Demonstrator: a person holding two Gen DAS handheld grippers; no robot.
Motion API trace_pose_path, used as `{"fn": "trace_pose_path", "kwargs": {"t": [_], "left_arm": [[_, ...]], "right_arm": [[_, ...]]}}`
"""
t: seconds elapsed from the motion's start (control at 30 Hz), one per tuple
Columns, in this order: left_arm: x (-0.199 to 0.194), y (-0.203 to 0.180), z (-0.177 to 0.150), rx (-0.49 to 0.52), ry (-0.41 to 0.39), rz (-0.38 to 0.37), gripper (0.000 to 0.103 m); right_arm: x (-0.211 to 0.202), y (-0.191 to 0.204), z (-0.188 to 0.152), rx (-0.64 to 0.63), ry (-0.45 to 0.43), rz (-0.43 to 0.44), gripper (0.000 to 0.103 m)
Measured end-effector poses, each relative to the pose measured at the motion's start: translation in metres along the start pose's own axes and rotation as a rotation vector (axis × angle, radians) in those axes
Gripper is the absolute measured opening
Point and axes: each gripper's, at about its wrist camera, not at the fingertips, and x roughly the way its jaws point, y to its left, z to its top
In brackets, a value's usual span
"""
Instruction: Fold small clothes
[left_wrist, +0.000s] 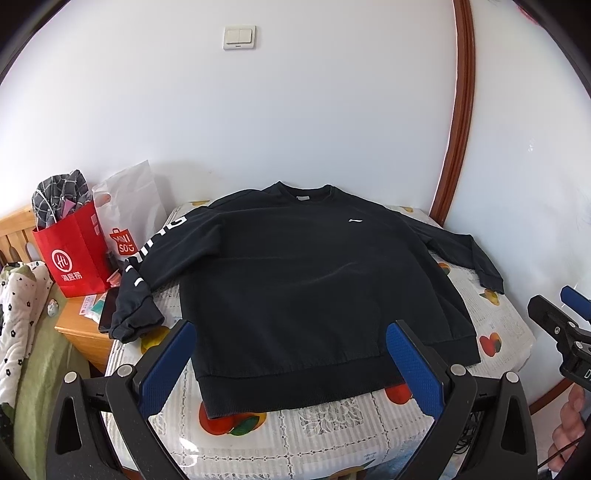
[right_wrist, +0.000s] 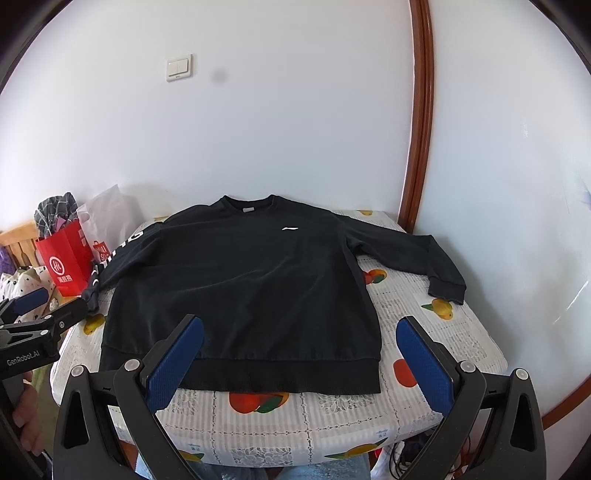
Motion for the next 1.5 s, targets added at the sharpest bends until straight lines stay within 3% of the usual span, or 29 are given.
{"fn": "trace_pose_path", "kwargs": {"t": [0.4,0.7,0.87,1.1,1.3,1.4,1.5], "left_arm": [[0.032,0.003,0.007,-0.004,0.031,0.001,0.103],[0.08,0.026,0.003,-0.008,0.071,0.051,0.103],[0.112,0.059,-0.001,-0.056,0.107,0.103,0.103],[0.15,0.12,-0.003,-0.11,0.166,0.216,0.101],[0.175,0.16,-0.006,-0.104,0.19,0.328,0.097],[0.185,0.175,-0.01,-0.1,0.206,0.338,0.096],[0.195,0.181,-0.015,-0.079,0.235,0.364,0.089]], "right_arm": [[0.018,0.015,0.01,-0.033,0.015,0.039,0.102],[0.072,0.011,0.008,-0.013,0.102,0.032,0.102],[0.112,0.011,0.006,-0.004,0.173,0.01,0.102],[0.153,0.037,0.006,-0.064,0.201,0.001,0.102],[0.192,0.06,0.002,-0.093,0.269,0.012,0.102],[0.206,0.067,-0.002,-0.11,0.294,0.013,0.102],[0.216,0.072,-0.006,-0.123,0.318,0.008,0.102]]}}
